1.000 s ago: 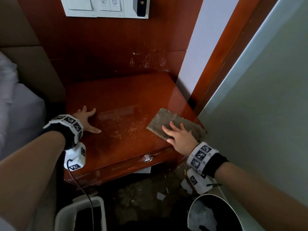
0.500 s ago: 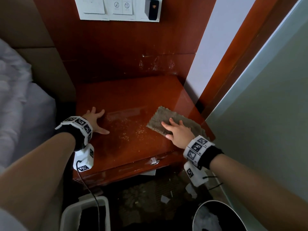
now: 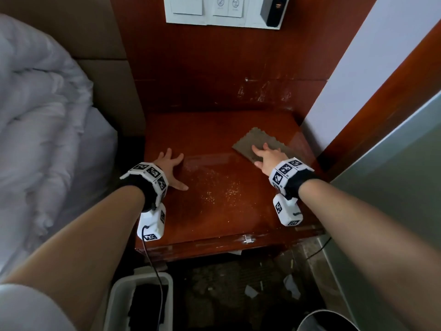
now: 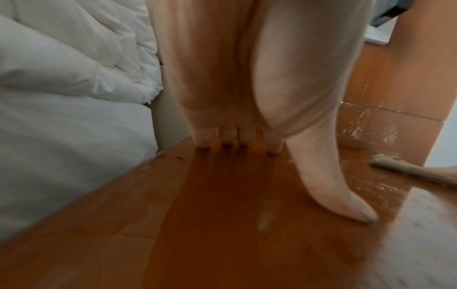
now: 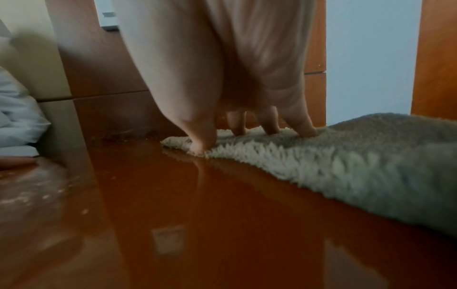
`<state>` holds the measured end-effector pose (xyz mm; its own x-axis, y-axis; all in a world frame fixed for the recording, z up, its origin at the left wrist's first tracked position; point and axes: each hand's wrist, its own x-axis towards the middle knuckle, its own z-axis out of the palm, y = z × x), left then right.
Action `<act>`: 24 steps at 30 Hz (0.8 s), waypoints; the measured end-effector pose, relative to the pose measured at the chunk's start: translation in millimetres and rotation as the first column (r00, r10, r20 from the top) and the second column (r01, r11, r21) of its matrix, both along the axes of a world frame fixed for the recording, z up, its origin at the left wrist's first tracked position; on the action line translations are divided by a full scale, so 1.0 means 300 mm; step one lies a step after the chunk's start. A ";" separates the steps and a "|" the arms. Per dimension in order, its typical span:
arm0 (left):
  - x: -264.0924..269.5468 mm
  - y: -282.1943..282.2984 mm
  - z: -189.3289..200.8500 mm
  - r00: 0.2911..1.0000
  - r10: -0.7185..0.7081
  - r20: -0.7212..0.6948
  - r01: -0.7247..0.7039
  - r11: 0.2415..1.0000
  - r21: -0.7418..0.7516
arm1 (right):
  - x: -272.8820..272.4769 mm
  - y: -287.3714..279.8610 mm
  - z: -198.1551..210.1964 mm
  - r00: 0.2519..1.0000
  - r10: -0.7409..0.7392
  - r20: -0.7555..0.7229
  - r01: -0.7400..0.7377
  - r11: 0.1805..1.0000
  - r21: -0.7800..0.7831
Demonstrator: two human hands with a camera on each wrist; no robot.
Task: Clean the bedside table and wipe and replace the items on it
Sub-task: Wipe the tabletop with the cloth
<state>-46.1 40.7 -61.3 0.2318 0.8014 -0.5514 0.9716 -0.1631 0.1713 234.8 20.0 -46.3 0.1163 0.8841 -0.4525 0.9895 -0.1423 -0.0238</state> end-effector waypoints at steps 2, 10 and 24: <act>0.000 0.003 -0.001 1.000 -0.001 -0.008 0.001 1.000 -0.002 | -0.008 0.014 0.008 1.000 0.001 0.005 -0.001 1.000 -0.008; 0.003 0.005 0.002 1.000 -0.006 -0.013 0.006 1.000 0.000 | -0.079 -0.086 -0.024 0.987 0.153 -0.043 -0.153 0.988 -0.002; 0.000 0.002 -0.001 1.000 0.007 0.002 -0.007 1.000 -0.007 | -0.159 -0.126 -0.049 0.961 0.267 -0.070 -0.268 0.963 0.006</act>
<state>-46.2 41.4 -61.5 0.2270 0.7994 -0.5562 0.9724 -0.1550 0.1741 187.1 -17.7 -61.0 -0.1563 0.8772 -0.4540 0.9874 0.1272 -0.0943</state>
